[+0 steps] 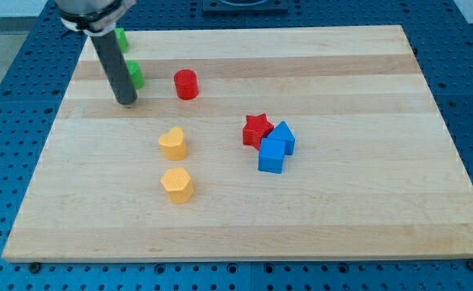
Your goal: Move the green circle below the green star
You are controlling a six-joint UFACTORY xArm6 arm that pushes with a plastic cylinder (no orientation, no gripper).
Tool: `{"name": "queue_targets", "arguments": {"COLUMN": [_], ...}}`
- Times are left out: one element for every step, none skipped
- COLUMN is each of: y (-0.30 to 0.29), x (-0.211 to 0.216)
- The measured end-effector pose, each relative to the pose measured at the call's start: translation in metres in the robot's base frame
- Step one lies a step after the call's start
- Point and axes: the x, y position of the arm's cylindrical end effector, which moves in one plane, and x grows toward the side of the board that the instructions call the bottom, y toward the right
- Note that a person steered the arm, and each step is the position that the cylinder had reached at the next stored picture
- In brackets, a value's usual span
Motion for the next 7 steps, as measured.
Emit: {"name": "queue_targets", "arguments": {"y": [0.007, -0.015, -0.033, -0.037, -0.034, -0.034, -0.034], "x": [-0.023, -0.051, -0.063, -0.07, -0.068, -0.077, -0.101]}}
